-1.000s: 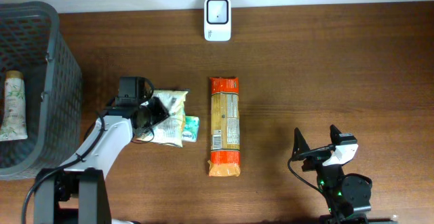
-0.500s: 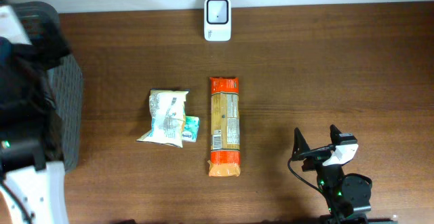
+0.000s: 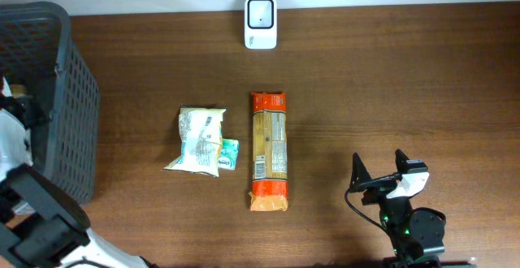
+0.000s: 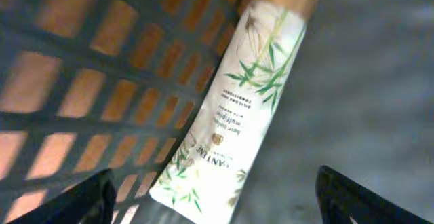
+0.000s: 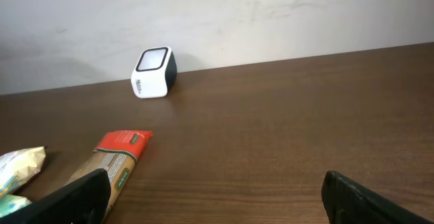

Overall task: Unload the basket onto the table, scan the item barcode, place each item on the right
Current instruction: 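Pull a white tube from the basket and set it beside the bag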

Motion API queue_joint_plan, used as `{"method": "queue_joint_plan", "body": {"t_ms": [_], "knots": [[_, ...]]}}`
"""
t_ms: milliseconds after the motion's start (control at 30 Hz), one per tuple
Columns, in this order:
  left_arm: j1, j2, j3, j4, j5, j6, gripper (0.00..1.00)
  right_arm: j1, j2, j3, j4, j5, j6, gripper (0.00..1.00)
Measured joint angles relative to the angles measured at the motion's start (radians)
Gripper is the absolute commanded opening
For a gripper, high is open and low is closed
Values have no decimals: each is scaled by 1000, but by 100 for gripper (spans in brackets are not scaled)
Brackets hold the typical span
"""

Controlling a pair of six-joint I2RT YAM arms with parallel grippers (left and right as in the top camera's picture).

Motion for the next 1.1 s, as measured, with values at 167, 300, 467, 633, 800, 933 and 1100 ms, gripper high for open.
{"method": "queue_joint_plan", "body": {"t_ms": [167, 300, 467, 633, 800, 933, 1100], "knots": [[8, 123, 0, 80, -8, 53, 84, 0, 0, 0, 0, 0, 0, 99], [11, 195, 0, 113, -75, 74, 35, 0, 0, 0, 0, 0, 0, 99], [4, 203, 2, 116, -71, 98, 0, 0, 0, 0, 0, 0, 0, 99], [13, 204, 34, 76, -39, 105, 0, 0, 0, 0, 0, 0, 0, 99], [14, 145, 22, 24, 48, 32, 0, 0, 0, 0, 0, 0, 0, 99], [12, -154, -3, 7, 148, -89, 0, 0, 0, 0, 0, 0, -1, 99], [-40, -627, 25, -91, 372, -253, 0, 0, 1, 0, 0, 0, 0, 99]]}}
